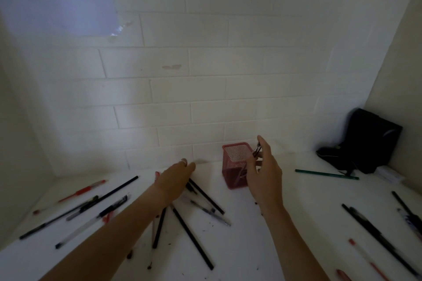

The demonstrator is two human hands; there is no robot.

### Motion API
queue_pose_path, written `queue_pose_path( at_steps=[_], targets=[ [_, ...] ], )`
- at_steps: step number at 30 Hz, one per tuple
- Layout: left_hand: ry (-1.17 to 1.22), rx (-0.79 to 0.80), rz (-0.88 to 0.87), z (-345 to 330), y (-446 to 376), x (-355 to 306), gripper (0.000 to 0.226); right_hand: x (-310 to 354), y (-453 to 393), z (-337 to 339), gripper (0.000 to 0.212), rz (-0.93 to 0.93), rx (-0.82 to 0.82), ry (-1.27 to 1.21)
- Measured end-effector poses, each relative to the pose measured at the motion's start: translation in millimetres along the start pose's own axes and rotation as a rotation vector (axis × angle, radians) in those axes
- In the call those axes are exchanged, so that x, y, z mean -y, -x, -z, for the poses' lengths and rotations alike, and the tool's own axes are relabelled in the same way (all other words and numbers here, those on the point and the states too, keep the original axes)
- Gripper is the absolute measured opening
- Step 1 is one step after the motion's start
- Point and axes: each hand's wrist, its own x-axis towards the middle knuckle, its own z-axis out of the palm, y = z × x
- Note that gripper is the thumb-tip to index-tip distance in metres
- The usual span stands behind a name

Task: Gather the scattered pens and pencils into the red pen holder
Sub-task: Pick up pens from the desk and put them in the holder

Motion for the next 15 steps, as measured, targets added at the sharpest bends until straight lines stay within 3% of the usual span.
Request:
queue_pose_path(
  at_steps=[5,10,15],
  targets=[
    [0.009,-0.095,-0.069,-11,-11,15,0.013,7,6,-3,0.095,-0.073,0.076,-0.062],
    [0.006,-0.111,-0.089,-7,-7,13,0.004,15,9,-3,0.115,-0.086,0.105,-0.053],
    [0.159,-0.182,-0.104,-5,0,16,0.024,11,11,-4,0.111,-0.066,0.091,-0.005]
  ],
)
